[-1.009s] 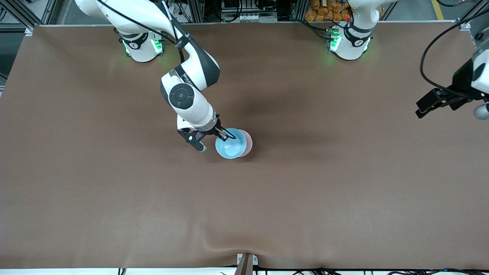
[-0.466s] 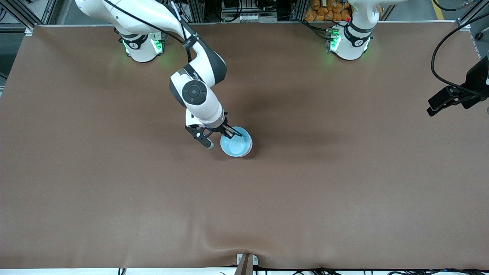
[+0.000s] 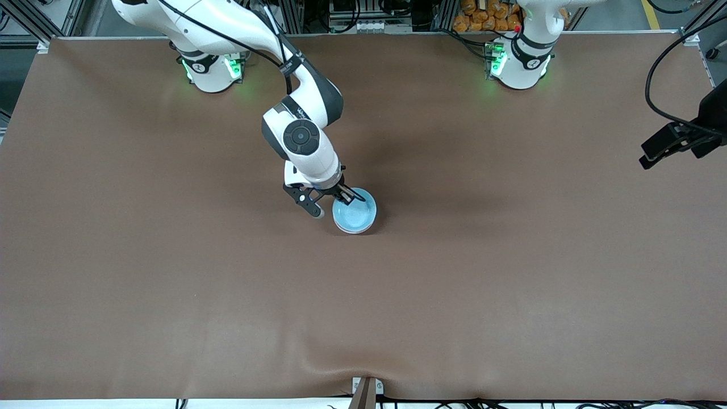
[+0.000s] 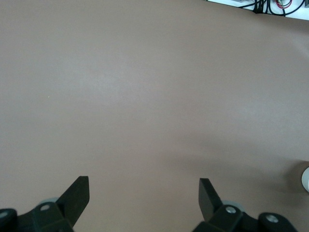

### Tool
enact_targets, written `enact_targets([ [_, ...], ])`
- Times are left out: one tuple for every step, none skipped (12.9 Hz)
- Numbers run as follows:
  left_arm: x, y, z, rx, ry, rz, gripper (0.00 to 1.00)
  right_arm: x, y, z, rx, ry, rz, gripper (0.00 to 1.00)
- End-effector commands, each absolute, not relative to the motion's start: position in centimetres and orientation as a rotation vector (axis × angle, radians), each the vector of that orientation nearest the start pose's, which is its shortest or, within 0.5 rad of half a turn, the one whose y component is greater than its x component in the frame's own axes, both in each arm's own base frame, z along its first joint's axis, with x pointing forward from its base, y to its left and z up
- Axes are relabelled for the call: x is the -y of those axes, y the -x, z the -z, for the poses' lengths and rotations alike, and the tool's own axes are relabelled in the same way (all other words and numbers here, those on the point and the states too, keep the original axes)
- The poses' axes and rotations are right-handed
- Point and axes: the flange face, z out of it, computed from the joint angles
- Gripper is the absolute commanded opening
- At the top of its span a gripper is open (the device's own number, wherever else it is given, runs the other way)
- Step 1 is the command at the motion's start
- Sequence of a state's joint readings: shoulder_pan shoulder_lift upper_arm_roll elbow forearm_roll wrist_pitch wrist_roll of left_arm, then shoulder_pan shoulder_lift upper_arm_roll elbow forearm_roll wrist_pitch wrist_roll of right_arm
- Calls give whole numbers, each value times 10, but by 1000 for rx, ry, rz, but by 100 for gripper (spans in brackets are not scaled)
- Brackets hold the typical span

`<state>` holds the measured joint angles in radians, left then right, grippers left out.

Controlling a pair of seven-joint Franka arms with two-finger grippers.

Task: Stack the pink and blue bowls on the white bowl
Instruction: 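Open the right gripper to release the blue bowl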

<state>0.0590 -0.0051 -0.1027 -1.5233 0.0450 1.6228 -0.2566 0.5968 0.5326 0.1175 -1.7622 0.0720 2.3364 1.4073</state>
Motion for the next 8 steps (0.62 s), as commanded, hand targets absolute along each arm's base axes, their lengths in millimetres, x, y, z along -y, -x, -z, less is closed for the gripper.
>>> enact_targets([
  [18, -548, -662, 307, 3109, 160, 100, -440, -521, -269, -1148, 2829, -81, 75],
  [19, -549, -662, 304, 3109, 162, 100, -434, -525, -272, -1151, 2838, -80, 77],
  [19, -549, -662, 307, 3109, 162, 100, -434, -531, -281, -1144, 2849, -79, 77],
  [19, -549, -661, 307, 3109, 160, 100, -432, -539, -294, -1153, 2852, -84, 78],
  [19, -549, -661, 307, 3109, 158, 100, -425, -551, -309, -1175, 2857, -101, 81],
  [19, -549, -661, 307, 3109, 158, 100, -417, -561, -326, -1187, 2872, -127, 86],
  [19, -548, -662, 307, 3109, 160, 100, -408, -571, -340, -1189, 2888, -149, 90],
  [19, -548, -661, 307, 3109, 158, 100, -398, -579, -351, -1180, 2894, -156, 99],
])
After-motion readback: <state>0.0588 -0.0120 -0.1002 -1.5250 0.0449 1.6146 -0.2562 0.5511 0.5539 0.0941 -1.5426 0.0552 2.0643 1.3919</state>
